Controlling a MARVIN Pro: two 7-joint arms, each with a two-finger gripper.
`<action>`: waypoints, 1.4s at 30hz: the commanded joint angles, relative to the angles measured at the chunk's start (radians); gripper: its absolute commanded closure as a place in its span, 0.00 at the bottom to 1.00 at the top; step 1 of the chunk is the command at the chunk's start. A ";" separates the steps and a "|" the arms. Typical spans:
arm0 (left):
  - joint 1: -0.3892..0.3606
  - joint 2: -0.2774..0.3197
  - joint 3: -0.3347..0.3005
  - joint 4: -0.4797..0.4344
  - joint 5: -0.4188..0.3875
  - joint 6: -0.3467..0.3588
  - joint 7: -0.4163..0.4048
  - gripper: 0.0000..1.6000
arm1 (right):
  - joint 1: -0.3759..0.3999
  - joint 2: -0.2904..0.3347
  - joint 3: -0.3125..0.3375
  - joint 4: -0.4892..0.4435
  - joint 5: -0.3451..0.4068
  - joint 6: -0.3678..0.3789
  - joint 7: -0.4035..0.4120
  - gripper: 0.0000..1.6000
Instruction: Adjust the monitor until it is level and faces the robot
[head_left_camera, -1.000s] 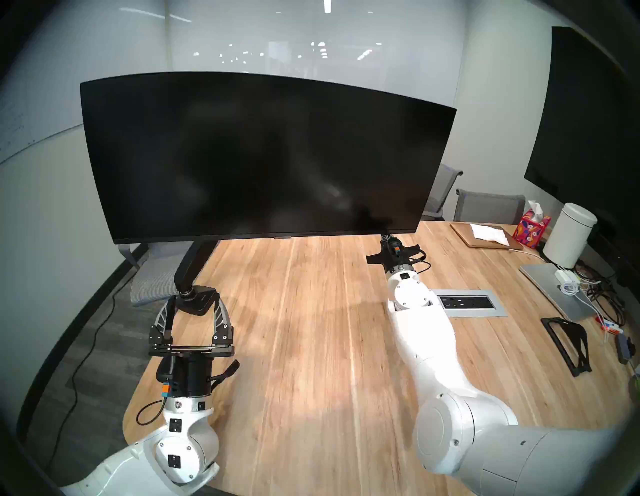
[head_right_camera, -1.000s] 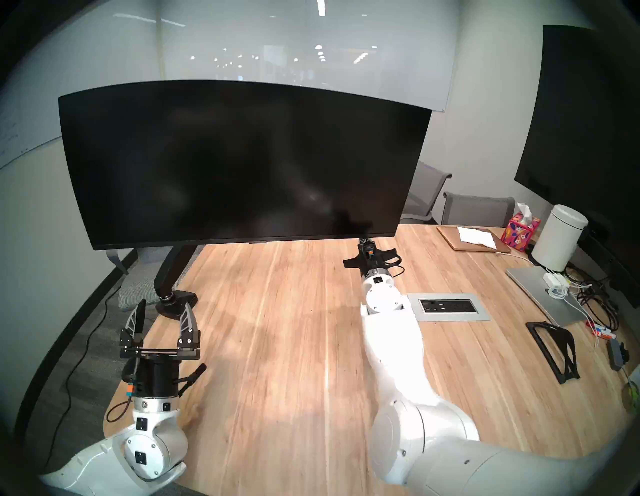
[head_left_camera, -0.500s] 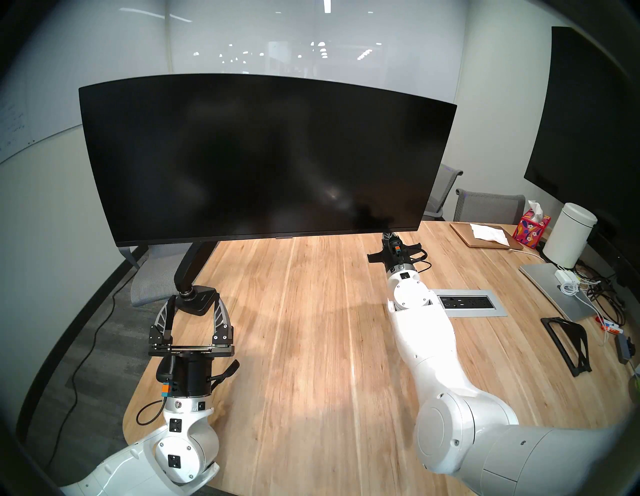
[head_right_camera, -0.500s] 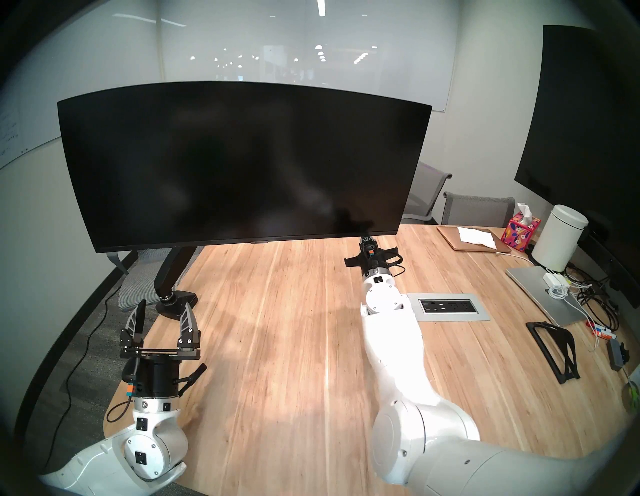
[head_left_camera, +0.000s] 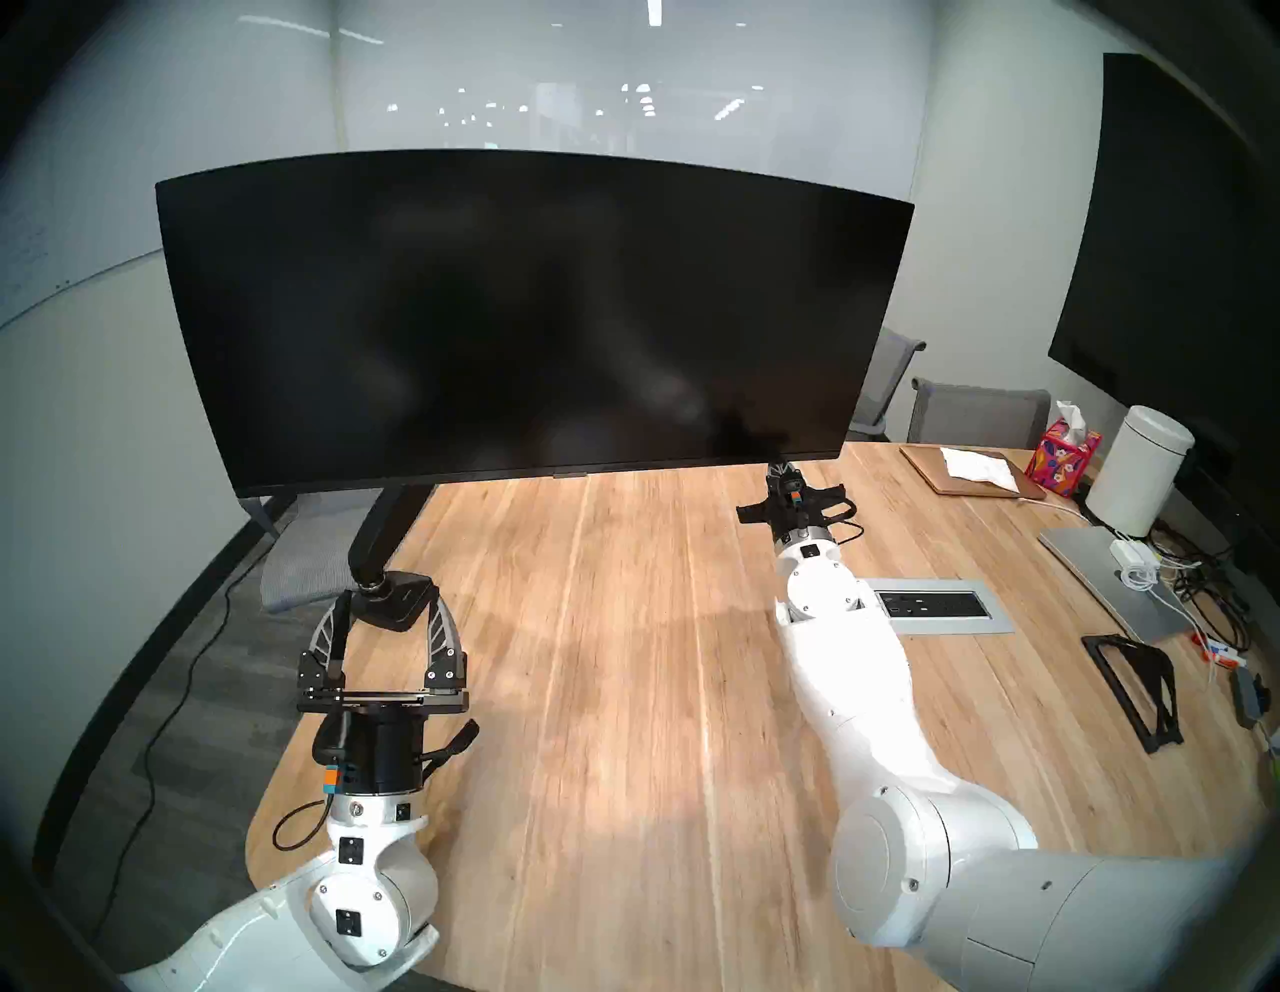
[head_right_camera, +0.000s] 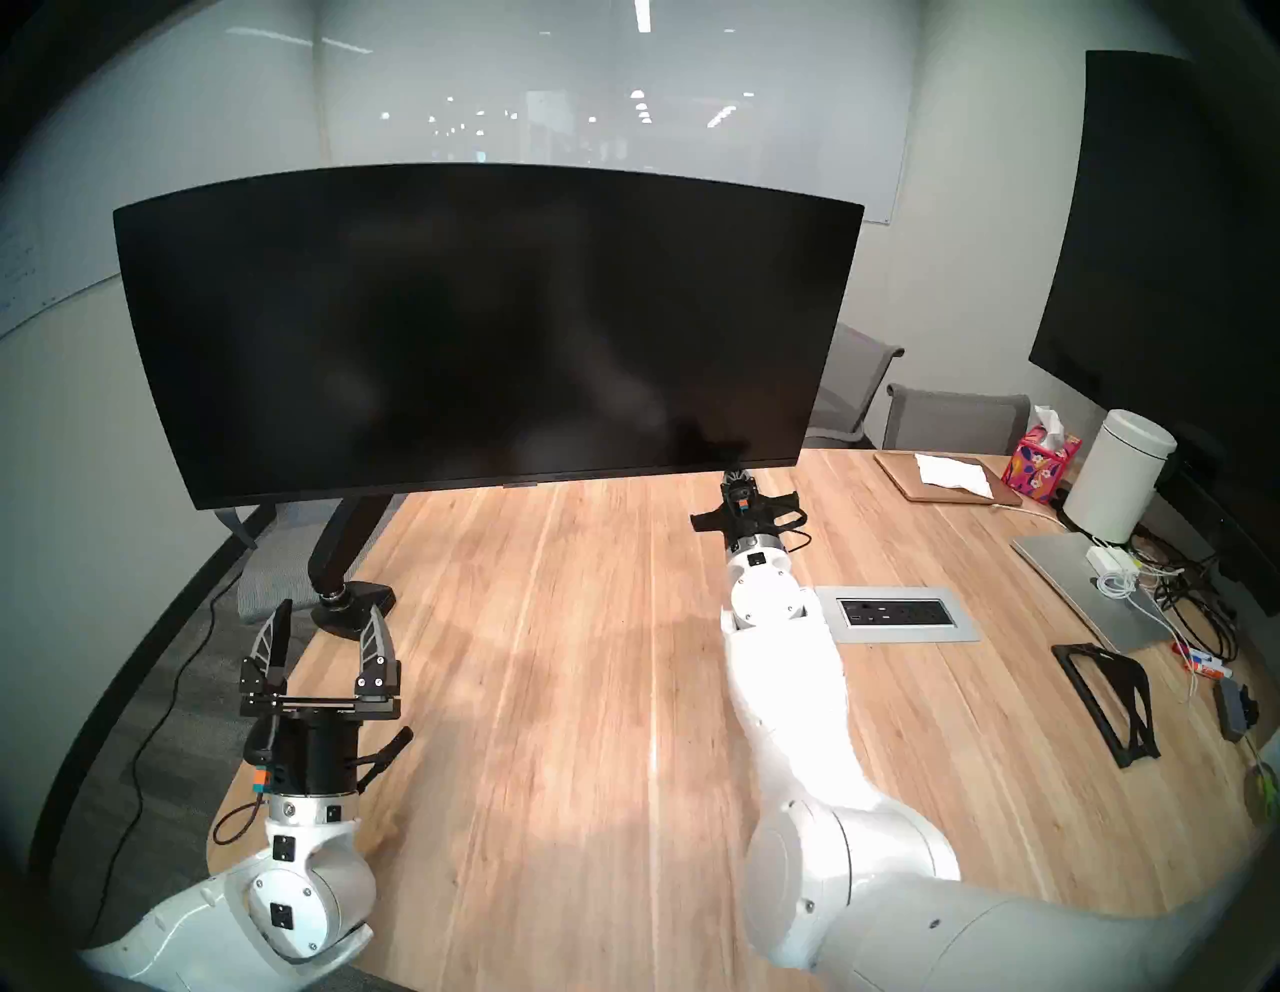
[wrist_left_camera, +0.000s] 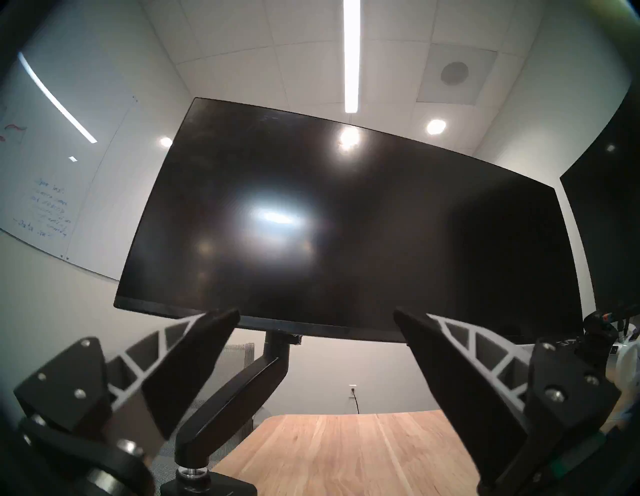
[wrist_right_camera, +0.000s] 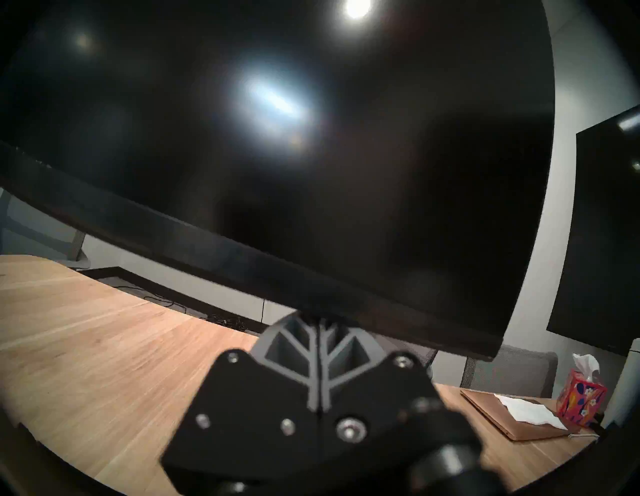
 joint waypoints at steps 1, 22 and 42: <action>-0.002 -0.002 -0.001 -0.011 0.001 -0.003 0.001 0.00 | 0.083 -0.005 -0.012 -0.079 0.005 -0.054 -0.020 1.00; -0.002 -0.002 -0.001 -0.011 0.001 -0.003 0.001 0.00 | 0.084 -0.007 -0.019 -0.083 0.006 -0.054 -0.036 1.00; -0.002 -0.002 -0.001 -0.011 0.001 -0.003 0.001 0.00 | 0.091 -0.006 -0.022 -0.087 0.009 -0.054 -0.044 1.00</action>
